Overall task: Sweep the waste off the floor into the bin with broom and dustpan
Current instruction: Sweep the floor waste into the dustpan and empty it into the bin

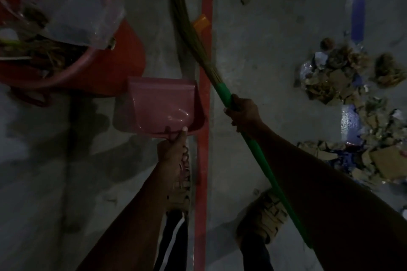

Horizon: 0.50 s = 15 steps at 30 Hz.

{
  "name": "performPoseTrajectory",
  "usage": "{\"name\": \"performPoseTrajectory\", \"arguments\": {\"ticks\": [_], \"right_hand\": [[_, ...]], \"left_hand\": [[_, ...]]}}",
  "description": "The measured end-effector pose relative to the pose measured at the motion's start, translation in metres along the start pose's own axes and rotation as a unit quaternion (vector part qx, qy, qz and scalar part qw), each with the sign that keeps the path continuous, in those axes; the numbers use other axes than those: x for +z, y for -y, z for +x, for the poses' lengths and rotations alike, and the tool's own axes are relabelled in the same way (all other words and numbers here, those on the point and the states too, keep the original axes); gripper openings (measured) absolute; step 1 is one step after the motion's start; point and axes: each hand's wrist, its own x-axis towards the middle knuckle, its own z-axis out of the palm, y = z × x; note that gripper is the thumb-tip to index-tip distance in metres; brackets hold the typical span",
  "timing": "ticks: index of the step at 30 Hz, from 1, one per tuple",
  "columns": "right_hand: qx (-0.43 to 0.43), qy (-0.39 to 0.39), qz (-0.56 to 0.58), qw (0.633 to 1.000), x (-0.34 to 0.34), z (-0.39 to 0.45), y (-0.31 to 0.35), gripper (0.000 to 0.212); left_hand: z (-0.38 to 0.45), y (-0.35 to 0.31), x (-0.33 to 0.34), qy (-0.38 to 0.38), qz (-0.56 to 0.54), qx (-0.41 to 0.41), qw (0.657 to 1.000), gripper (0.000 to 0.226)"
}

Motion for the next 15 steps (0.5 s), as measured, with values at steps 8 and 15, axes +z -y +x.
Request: {"name": "performPoseTrajectory", "arguments": {"ticks": [8, 15], "right_hand": [[0.048, -0.075, 0.004, 0.996, -0.019, 0.006, -0.029, 0.060], [0.085, -0.189, 0.048, 0.977, -0.046, -0.041, -0.091, 0.049]], "left_hand": [[0.002, -0.023, 0.007, 0.028, 0.018, 0.002, 0.999, 0.043], [-0.003, -0.033, 0.024, 0.061, 0.048, 0.021, 0.997, 0.045]]}}
